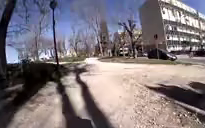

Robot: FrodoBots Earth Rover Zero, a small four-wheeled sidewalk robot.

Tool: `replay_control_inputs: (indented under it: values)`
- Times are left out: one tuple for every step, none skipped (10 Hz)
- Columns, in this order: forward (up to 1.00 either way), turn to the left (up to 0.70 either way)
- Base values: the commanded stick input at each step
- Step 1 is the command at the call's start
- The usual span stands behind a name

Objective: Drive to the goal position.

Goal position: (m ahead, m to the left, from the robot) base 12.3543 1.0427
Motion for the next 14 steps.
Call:
replay_control_inputs:
  values:
    - [1.0, 0.0]
    - [1.0, 0.0]
    - [1.0, 0.0]
    - [1.0, 0.0]
    - [1.0, 0.0]
    - [1.0, 0.0]
    - [1.0, 0.0]
    - [1.0, 0.0]
    - [1.0, 0.0]
    - [1.0, 0.1]
    - [1.0, 0.22]
    - [1.0, 0.26]
    - [1.0, 0.25]
    - [1.0, 0.07]
